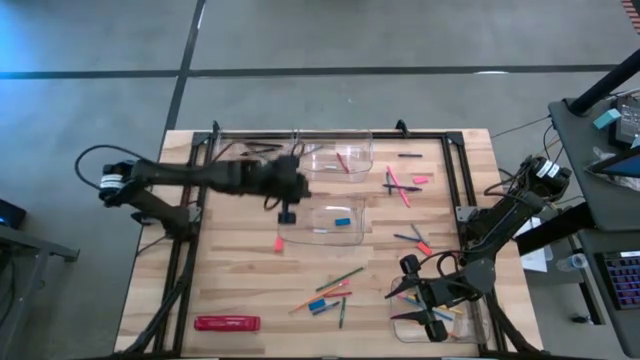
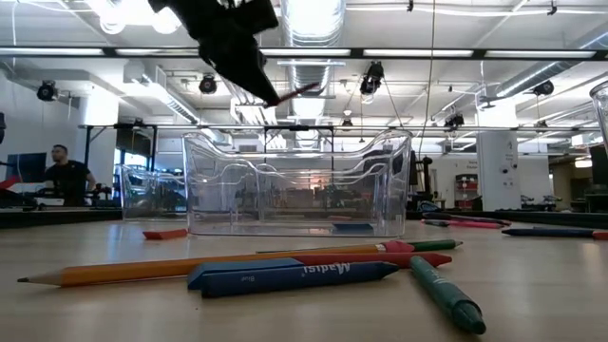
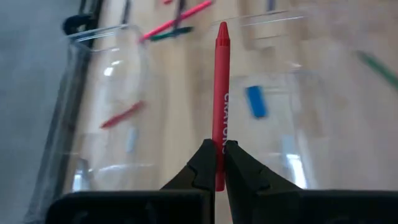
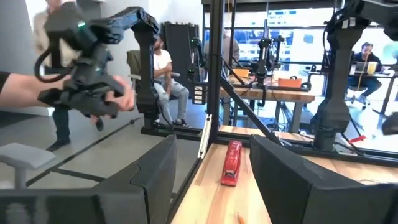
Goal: Sort crayons/erasers/pens/pencils in bins
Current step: Put the red crayon into the top right transparent bin, then put the gray crayon into the top right transparent bin
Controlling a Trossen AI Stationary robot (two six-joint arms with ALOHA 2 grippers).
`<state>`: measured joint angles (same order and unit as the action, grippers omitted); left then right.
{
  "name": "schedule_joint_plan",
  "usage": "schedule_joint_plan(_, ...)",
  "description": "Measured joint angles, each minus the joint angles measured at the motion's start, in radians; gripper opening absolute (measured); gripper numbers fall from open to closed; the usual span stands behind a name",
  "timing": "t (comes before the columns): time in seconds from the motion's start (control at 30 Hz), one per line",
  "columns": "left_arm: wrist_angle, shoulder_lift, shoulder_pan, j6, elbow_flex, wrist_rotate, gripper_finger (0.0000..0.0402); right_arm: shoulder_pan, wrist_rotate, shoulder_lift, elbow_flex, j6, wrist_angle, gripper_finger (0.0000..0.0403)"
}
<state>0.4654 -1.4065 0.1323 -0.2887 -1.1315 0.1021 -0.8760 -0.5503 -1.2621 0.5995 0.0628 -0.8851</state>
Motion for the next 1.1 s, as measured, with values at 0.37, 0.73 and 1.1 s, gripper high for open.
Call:
schedule_joint_plan(0.37,-0.096,-0.18,0.339,-0.138,-0.086,-0.191,0.0,0.098,0.0,-0.003,-0.004,-0.092,0.176,0.0192)
schedule_joint_plan(0.73,-0.091,-0.376,0.427,-0.138,-0.17,-0.181,0.0065,0.139,0.001,-0.003,-0.034,-0.206,0.204,0.0192)
schedule_joint_plan(1.1,-0.056,-0.274,0.395,0.054,-0.239,-0.119,0.0197,0.137,0.0,-0.003,-0.04,-0.29,0.261,0.0192)
